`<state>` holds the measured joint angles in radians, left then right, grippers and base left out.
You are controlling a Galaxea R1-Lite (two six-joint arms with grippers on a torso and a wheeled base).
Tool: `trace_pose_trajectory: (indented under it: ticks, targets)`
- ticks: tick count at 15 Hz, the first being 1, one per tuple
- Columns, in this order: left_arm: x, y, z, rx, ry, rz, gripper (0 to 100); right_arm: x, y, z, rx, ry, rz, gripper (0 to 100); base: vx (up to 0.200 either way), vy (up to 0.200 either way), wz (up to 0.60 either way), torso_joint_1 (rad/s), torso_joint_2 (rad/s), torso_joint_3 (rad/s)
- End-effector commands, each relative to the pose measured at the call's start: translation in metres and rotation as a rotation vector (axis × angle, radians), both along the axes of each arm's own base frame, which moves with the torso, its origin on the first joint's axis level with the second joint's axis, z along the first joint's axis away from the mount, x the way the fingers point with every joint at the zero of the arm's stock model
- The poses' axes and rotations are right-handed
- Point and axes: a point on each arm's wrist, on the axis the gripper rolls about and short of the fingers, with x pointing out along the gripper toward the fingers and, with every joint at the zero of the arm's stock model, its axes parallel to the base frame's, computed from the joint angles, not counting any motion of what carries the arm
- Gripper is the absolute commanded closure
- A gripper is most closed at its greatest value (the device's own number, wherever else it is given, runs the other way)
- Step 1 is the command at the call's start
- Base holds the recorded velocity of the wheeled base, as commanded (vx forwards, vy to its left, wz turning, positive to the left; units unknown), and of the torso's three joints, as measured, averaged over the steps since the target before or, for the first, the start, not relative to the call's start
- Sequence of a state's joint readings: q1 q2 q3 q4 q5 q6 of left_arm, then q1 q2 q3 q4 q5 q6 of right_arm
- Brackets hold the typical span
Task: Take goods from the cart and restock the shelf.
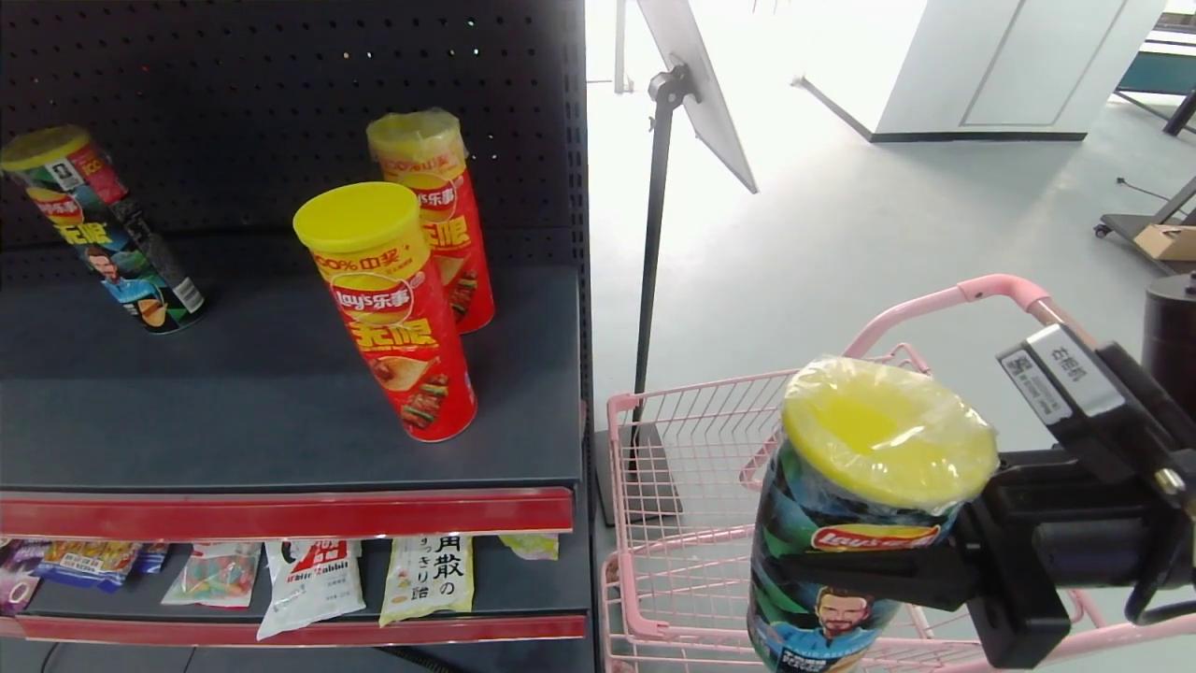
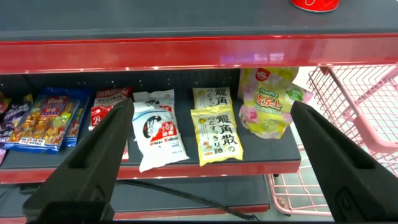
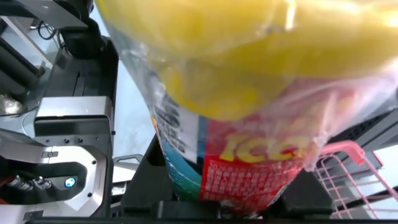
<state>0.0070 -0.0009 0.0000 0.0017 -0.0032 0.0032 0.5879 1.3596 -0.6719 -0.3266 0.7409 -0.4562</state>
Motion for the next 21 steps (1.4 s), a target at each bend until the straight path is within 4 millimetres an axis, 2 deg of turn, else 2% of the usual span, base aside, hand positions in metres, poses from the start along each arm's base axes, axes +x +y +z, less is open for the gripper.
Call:
trace_pose_trajectory:
  ticks: [1,3,11,18,21]
  targets:
    - [0.0,0.0,0.0,0.0,0.001,-0.001,0,-0.002,-0.004,-0.003,-0.004,0.007,-0.006,100,0.0,0.0,0.0,0.0,0.0,0.0]
    - [0.0,0.0,0.0,0.0,0.001,0.001,0,-0.005,-0.005,-0.007,-0.01,0.011,-0.005,100,0.0,0.0,0.0,0.0,0.0,0.0]
    - [0.0,0.0,0.0,0.001,0.001,-0.001,0,-0.009,-0.005,0.005,0.014,-0.003,-0.021,100,0.0,0.0,0.0,0.0,0.0,0.0]
    - [0.0,0.0,0.0,0.0,0.001,-0.001,0,-0.024,0.019,-0.002,-0.02,0.013,0.05,100,0.0,0.0,0.0,0.0,0.0,0.0]
    - [0.0,0.0,0.0,0.004,0.001,0.001,0,-0.02,0.024,-0.005,-0.037,0.022,0.037,100,0.0,0.0,0.0,0.0,0.0,0.0]
